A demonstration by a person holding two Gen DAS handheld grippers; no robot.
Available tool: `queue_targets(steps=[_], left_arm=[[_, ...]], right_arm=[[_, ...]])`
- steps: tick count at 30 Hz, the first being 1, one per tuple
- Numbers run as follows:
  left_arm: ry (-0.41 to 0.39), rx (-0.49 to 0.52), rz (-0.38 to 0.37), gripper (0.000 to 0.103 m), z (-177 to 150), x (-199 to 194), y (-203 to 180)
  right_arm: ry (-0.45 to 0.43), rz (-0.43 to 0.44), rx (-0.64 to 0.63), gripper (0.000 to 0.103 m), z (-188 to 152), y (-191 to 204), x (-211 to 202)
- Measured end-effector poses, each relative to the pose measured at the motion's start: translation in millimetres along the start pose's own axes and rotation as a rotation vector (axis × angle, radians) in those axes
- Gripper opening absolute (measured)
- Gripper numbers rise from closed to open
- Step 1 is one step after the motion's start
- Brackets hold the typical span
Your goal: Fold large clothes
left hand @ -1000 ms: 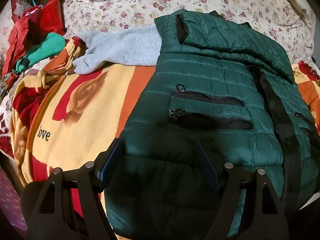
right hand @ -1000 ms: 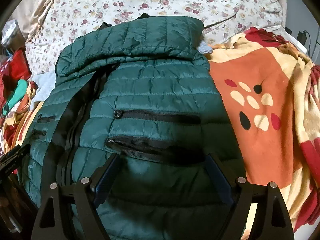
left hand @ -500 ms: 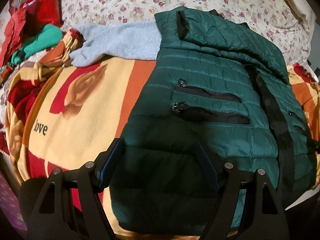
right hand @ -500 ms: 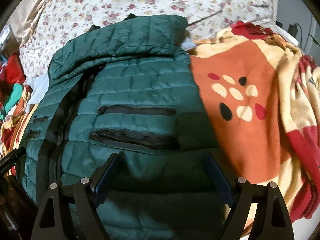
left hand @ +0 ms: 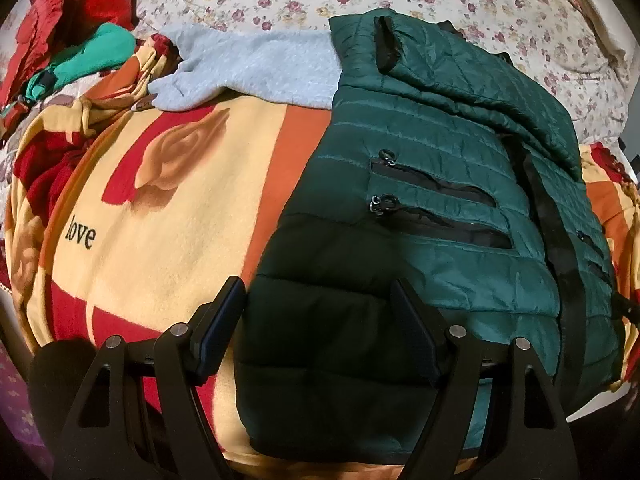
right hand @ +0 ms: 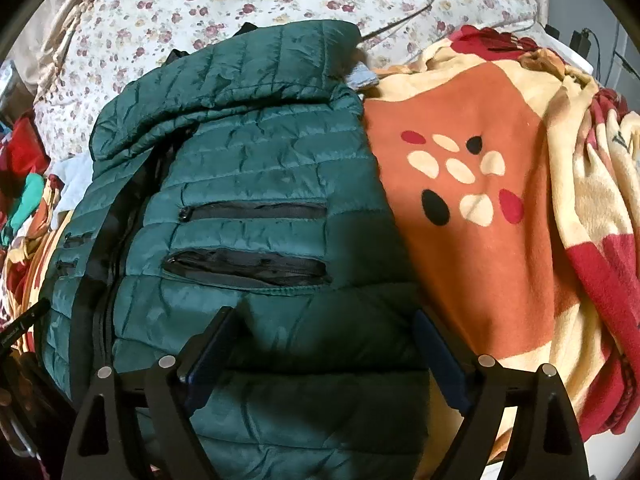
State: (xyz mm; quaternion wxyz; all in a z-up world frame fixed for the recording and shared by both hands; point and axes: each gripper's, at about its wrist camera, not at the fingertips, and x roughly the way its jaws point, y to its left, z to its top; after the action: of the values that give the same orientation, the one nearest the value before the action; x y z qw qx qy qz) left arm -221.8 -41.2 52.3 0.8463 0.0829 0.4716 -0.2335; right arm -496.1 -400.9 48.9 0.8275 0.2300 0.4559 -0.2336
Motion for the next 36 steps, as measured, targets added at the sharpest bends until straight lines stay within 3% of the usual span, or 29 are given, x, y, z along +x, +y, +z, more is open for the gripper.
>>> queue_targets(steps=[7,21,25,28,30,35,36], left_arm=[[0.004,-0.008,-0.007,0.076,-0.8,1.1,0.5],[0.082,-0.037,-0.118,0.084,-6.9,14.1,8.8],[0.088,0.002,-0.116,0.084,-7.3,7.1,6.7],[0.105,-0.093,-0.172,0.084,-4.8,6.8,24.2],[0.162,-0.12,-0.211,0.084,-7.1,12.8,30.8],[0.158,-0.025,-0.201,0.089,-19.5,12.6,19.0],[0.158,-0.024,-0.201,0.091,-20.3,13.5,17.1]], right_arm=[[0.048,0.01,0.036,0.089,-5.2,-15.0,9.2],[0.15,0.217,0.11,0.09,-18.8,-28.5,15.6],[0.122,0.266,0.066,0.09,-23.8,-19.4,-2.9],[0.122,0.277,0.062,0.09,-27.7,-18.6,-9.1],[0.129,0.27,0.054,0.09,-31.0,-18.4,-10.5],[0.123,0.282,0.037,0.089,-29.4,-15.5,-16.8],[0.121,0.287,0.032,0.084,-27.0,-14.3,-16.2]])
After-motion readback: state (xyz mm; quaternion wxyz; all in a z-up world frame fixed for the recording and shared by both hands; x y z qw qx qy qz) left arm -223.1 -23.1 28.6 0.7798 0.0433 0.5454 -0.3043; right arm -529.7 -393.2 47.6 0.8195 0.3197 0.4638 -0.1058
